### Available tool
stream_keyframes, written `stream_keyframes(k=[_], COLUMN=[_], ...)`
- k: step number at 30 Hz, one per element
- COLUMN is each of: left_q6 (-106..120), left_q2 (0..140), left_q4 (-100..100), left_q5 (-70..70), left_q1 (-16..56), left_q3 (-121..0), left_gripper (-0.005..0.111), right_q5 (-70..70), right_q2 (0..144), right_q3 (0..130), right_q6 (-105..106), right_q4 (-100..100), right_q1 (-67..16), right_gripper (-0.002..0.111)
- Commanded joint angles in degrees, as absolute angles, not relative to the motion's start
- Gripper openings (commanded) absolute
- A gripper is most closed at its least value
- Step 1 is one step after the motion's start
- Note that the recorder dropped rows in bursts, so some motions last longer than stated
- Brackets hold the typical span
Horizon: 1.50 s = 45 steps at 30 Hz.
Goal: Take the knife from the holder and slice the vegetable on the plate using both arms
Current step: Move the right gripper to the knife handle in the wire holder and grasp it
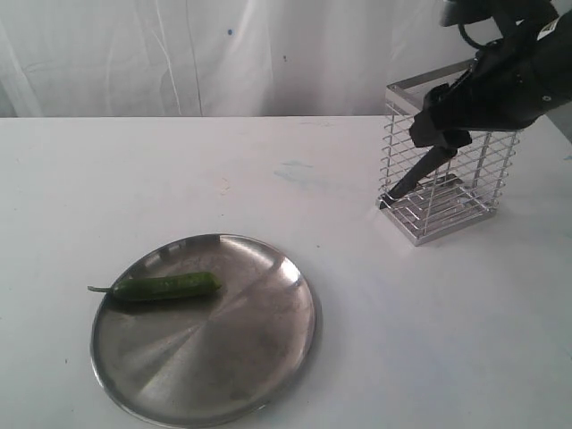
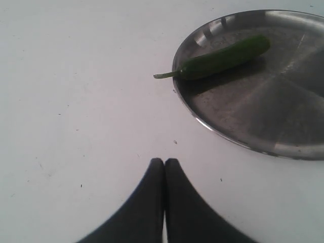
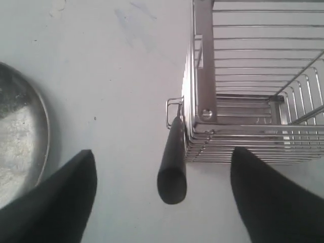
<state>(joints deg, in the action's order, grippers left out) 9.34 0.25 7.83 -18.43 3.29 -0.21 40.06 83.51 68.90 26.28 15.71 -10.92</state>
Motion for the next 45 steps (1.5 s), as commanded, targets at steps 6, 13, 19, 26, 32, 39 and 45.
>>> stream_keyframes(k=[6,13,19,26,32,39,45], left_q6=[8.99,8.99,8.99,8.99,8.99,8.99,8.99], left_q2=[0.00,0.00,0.00,0.00,0.00,0.00,0.00], left_q4=[8.46,8.46,8.46,8.46,8.46,8.46,8.46], left_q5=[-18.91,-18.91,-18.91,-18.91,-18.91,-18.91,-18.91], left_q1=[3.29,3.29,3.29,3.29,3.29,3.29,3.29], left_q3=[0.00,0.00,0.00,0.00,0.00,0.00,0.00], left_gripper=[0.000,0.000,0.000,0.000,0.000,0.000,0.000], right_q5=[38.22,38.11,37.36,34.34,32.94,33.63,33.96], right_q2=[86.26,88.15,90.42,92.90,94.34,94.25,93.55], right_q3=[69.22,69.22,69.22,69.22,69.22,69.22,69.22], right_q6=[18.74,17.69,17.69,17.59,15.72,14.82,14.82], right_q4=[11.52,11.91,11.90,12.14,13.23,13.00,12.87], right_q1=[-10.81,-10.81,-10.81,-10.81,-10.81,-10.81,-10.81], right_gripper=[0.069,0.069,0.068,0.068,0.051,0.015,0.005])
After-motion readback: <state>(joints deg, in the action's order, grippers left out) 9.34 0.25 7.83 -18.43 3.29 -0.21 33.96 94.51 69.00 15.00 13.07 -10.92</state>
